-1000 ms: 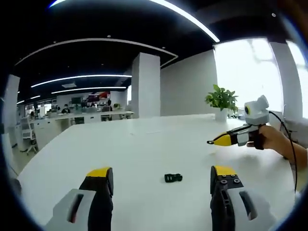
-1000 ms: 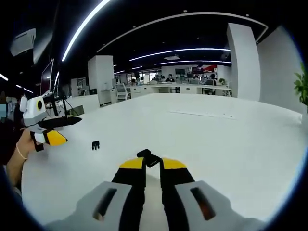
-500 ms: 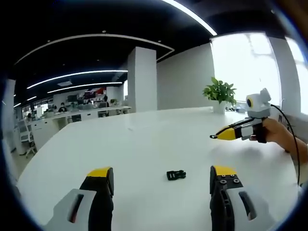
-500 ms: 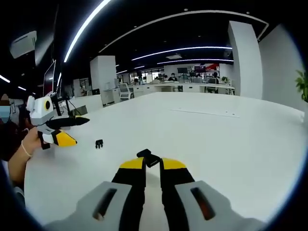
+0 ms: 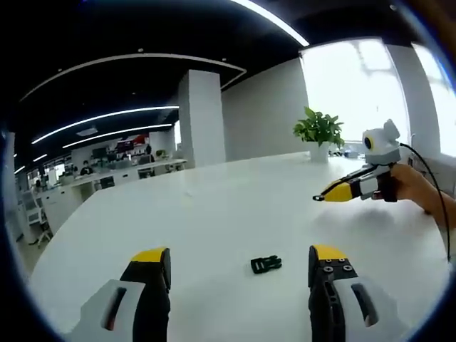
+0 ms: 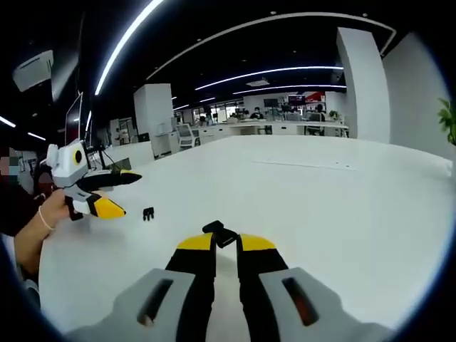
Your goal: Snap the two parts of the plastic buckle together until the buckle closes and remains connected.
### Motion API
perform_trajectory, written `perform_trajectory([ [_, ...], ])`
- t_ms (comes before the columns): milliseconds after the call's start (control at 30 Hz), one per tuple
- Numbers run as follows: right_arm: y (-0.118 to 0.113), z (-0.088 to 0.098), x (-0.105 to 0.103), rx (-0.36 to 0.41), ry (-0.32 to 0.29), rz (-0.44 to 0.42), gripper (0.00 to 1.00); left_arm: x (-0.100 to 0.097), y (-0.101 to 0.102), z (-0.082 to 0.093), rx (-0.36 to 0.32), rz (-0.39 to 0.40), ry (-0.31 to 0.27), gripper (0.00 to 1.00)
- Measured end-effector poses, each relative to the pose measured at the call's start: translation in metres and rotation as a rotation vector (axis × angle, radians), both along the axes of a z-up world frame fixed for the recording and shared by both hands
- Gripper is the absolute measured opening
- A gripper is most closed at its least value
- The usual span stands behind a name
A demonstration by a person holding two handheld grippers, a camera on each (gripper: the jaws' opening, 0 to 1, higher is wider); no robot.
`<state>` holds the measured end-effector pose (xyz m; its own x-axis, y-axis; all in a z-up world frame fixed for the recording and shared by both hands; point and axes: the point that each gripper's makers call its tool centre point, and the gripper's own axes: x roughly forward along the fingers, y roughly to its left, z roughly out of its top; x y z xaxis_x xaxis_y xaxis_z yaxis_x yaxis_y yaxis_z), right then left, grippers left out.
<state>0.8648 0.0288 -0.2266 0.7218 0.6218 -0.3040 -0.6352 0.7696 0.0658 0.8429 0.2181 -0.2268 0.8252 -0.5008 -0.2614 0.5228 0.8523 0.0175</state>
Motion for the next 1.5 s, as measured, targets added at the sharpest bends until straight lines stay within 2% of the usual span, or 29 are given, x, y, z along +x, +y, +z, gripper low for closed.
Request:
perform_trajectory([
  [167,0.001,0.002,-0.001,0.017,0.003,0.011,0.11,0.004,-0.012,-0.002,0.062,-0.097,-0.013,0.79],
  [300,-0.002,0.004,-0.001,0.03,0.002,0.005,0.11,0.007,-0.019,-0.003,0.052,-0.147,0.01,0.79],
  [567,0.0,0.003,-0.003,0.051,0.018,0.015,0.11,0.01,-0.023,-0.001,0.037,-0.178,0.015,0.72],
  [700,0.0,0.004,-0.002,0.069,0.022,0.015,0.11,0.014,-0.02,-0.002,0.053,-0.181,0.012,0.7],
  [833,0.001,0.003,-0.003,0.093,0.041,0.021,0.11,0.017,-0.019,-0.004,0.028,-0.191,0.039,0.66],
  [1200,-0.002,0.001,-0.003,0.107,0.055,0.009,0.11,0.021,-0.017,-0.016,0.055,-0.243,0.092,0.63],
  [1500,-0.001,0.001,-0.004,0.113,0.059,0.013,0.11,0.021,-0.016,-0.021,0.061,-0.26,0.105,0.6],
])
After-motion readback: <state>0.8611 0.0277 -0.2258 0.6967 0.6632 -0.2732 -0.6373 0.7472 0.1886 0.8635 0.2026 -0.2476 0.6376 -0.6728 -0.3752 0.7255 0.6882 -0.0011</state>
